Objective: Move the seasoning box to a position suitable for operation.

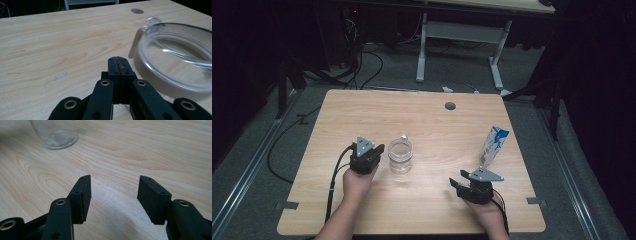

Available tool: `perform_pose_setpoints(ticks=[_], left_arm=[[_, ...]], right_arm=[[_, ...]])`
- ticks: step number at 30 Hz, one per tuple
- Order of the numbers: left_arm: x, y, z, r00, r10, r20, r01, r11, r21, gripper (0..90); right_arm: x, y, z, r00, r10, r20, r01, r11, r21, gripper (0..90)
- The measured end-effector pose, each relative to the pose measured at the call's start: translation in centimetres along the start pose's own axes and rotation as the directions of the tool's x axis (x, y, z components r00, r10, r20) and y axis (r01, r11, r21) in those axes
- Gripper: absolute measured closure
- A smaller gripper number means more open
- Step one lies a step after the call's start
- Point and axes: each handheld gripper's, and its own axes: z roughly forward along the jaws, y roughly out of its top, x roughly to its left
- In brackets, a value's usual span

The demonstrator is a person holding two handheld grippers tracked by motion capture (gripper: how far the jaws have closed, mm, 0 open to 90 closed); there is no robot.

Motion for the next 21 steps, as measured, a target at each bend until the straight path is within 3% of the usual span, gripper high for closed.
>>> perform_pose_setpoints(ticks=[3,11,16,21], left_arm=[[0.4,0.0,0.7,0.9996,-0.024,0.013,0.024,0.9997,-0.002,90.0],[-0.4,-0.2,1.1,0.9989,-0.005,0.046,0.005,0.9998,-0.017,90.0],[-0.5,-0.3,1.1,0.998,-0.015,0.061,0.016,0.9996,-0.023,90.0],[-1.6,-0.5,0.3,0.9966,0.023,0.079,-0.021,0.9994,-0.029,90.0]], right_arm=[[0.0,0.0,0.0,1.0,-0.001,0.001,0.001,1.0,0.0,44.8],[0.0,-0.1,0.1,1.0,-0.007,0.002,0.007,1.0,0.007,44.8],[-0.2,-0.2,-0.2,1.0,0.001,0.009,-0.001,1.0,0.002,44.8],[-0.2,-0.2,-0.2,1.0,0.003,0.01,-0.003,1.0,0.004,44.8]])
